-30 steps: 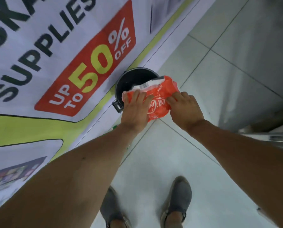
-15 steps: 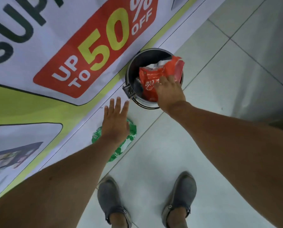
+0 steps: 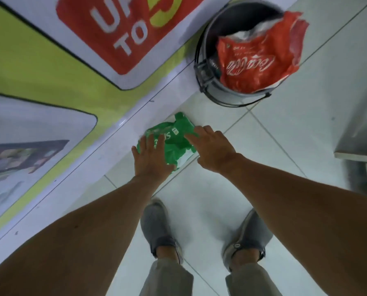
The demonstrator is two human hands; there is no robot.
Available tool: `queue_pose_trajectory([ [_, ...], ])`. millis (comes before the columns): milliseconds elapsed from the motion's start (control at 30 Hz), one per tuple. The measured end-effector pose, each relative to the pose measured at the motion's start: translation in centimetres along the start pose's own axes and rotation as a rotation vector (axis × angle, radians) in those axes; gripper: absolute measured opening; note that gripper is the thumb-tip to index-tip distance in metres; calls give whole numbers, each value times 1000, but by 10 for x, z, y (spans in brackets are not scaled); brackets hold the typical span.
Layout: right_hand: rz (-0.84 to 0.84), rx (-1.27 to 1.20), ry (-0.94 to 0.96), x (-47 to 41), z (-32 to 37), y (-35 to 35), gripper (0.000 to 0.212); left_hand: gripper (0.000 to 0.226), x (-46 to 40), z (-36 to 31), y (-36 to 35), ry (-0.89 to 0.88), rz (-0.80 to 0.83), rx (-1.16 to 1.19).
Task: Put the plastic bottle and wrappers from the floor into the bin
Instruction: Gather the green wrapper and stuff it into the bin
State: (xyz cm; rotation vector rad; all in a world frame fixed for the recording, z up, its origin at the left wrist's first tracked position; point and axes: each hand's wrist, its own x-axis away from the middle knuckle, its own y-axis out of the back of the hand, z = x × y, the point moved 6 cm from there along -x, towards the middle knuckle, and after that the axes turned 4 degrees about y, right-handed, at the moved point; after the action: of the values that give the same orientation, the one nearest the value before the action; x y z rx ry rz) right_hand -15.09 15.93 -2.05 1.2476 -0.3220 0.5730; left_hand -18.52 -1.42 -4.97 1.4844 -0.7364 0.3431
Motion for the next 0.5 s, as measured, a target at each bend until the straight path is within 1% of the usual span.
queue_pose_trajectory([
  [67,12,38,2,-23,3,-27,97,126,-13,4,-28,25,47,23],
  [133,41,84,0,-44,5,-55,105,137,-24,8,-54,32,70,52],
  [200,77,108,-10,-60,3,-82,107,140,-31,12,-75,19,62,98],
  [233,75,100,-22,-65,1,-93,105,137,-34,13,-82,6,40,119],
  [300,12,55,-42,-68,-3,-110,92,126,-37,16,-93,-30,-39,149],
  [367,-107,7,-45,-63,-3,-117,65,114,-35,18,-95,-81,-110,160],
  [433,-197,-20,-42,-54,-2,-114,39,107,-29,19,-93,-122,-125,160],
  [500,-240,-46,-38,-42,1,-105,32,104,-21,17,-86,-136,-102,166],
])
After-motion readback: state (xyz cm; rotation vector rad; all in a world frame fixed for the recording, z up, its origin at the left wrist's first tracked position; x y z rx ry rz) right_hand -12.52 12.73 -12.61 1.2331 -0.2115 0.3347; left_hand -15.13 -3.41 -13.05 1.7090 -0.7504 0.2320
